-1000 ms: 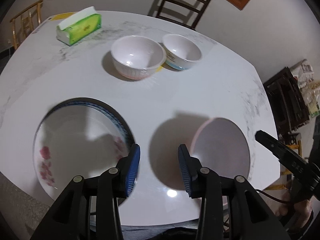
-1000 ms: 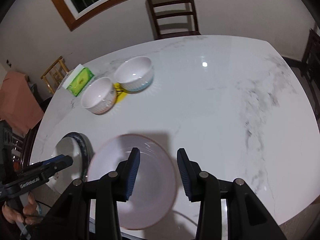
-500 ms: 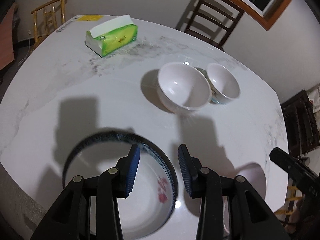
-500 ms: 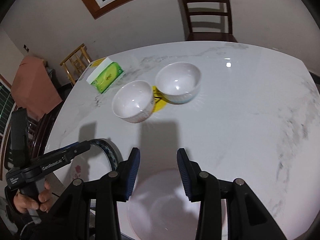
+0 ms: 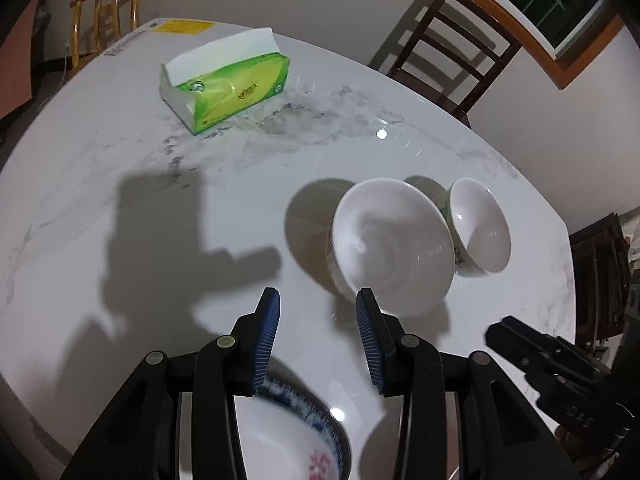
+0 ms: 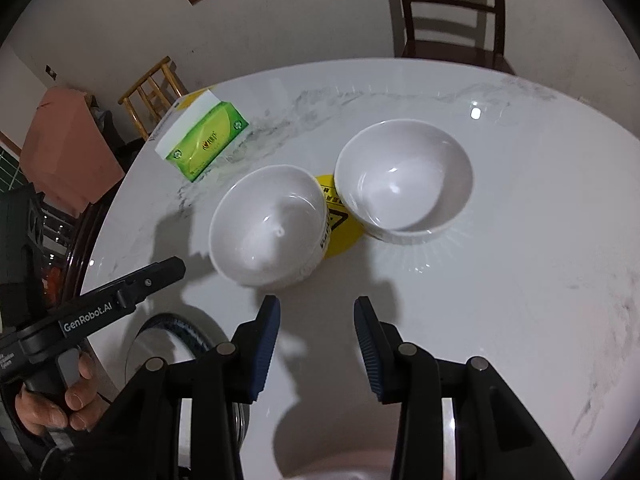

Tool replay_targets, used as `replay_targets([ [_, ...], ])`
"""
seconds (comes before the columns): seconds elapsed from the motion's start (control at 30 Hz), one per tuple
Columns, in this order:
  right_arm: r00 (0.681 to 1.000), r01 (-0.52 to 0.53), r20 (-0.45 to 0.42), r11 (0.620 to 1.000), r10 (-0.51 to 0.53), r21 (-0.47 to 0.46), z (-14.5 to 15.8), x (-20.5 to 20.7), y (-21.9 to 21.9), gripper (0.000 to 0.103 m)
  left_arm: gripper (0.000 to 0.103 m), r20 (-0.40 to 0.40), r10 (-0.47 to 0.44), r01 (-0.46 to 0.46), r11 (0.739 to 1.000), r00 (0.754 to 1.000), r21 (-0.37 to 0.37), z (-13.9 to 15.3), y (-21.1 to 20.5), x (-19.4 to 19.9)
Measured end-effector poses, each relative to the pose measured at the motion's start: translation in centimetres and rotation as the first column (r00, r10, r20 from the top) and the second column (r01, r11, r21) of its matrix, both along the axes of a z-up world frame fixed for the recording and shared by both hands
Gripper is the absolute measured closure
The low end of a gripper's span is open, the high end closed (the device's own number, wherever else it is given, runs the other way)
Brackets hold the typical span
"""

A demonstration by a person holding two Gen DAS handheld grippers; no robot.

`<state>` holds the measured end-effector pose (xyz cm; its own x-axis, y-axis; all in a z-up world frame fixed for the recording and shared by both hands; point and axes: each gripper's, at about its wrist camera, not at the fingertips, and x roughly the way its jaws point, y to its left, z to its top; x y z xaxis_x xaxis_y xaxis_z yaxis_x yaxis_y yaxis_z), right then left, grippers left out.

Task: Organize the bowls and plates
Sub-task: 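Move both tools to the white ribbed bowl and close on its rim, then lift the white ribbed bowl and carry it toward the pink bowl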

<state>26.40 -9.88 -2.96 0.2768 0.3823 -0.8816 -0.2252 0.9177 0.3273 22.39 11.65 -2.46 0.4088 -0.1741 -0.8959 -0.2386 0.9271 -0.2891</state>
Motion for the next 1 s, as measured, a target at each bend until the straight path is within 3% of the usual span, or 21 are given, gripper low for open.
replay_targets([
  [0.27, 1.0, -0.015, -0.022, 1.0, 0.015, -0.015, -1.8, 3.7, 1.3, 0.064, 0.067, -0.022, -0.001, 0.001, 1.0, 1.0, -0.006, -1.6, -0.3, 2.7],
  [0.67, 0.998, -0.045, -0.055, 0.998, 0.043, -0.049, -4.2, 5.8, 3.1, 0.064, 0.072, -0.058, -0.003, 0.003, 1.0, 0.998, -0.001, -3.8, -0.7, 5.1],
  [0.8, 0.996, -0.063, -0.066, 0.997, 0.059, -0.055, -5.0, 5.9, 3.6, 0.078, 0.082, -0.076, -0.009, 0.008, 1.0, 0.997, -0.017, -4.8, -0.9, 5.4],
  [1.0, 0.996, -0.065, -0.064, 0.997, 0.063, -0.034, -5.2, 5.8, 3.7, 0.084, 0.091, -0.084, -0.027, 0.026, 1.0, 0.996, -0.015, -5.3, -1.5, 5.4],
])
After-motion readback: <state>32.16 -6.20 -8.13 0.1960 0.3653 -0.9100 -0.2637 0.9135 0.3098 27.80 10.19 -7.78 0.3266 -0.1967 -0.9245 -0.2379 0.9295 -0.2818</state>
